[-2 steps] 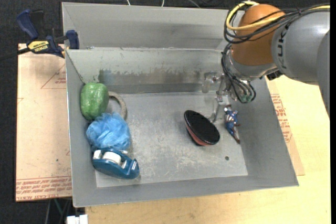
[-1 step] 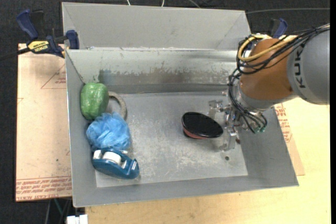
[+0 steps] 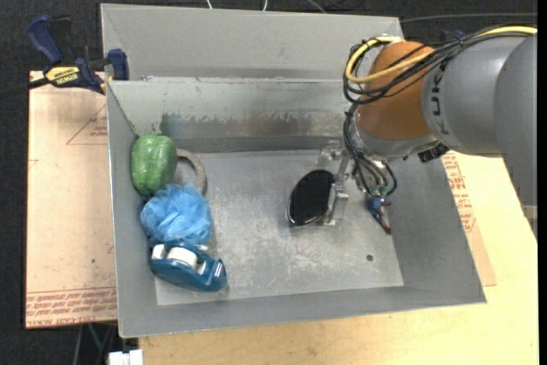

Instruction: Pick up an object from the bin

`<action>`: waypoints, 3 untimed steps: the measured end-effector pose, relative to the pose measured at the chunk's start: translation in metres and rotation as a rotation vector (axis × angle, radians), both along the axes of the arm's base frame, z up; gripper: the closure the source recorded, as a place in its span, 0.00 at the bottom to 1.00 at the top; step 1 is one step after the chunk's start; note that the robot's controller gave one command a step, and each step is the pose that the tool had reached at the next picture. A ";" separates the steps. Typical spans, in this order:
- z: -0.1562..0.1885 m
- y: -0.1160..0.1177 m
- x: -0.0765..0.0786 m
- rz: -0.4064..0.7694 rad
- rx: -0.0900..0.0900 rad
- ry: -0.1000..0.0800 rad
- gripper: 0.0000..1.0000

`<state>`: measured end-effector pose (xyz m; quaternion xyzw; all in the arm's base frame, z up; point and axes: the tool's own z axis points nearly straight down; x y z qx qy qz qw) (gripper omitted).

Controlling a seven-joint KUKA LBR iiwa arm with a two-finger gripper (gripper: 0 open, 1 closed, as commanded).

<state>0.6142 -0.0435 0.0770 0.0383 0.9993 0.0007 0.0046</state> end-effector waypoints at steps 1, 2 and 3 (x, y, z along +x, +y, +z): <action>-0.007 -0.016 -0.066 0.203 -0.004 0.006 1.00; -0.007 -0.016 -0.066 0.204 -0.004 0.005 1.00; 0.090 -0.010 -0.049 0.197 -0.003 0.007 1.00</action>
Offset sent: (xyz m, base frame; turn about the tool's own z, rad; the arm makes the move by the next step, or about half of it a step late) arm 0.0000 0.0000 0.0000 0.0000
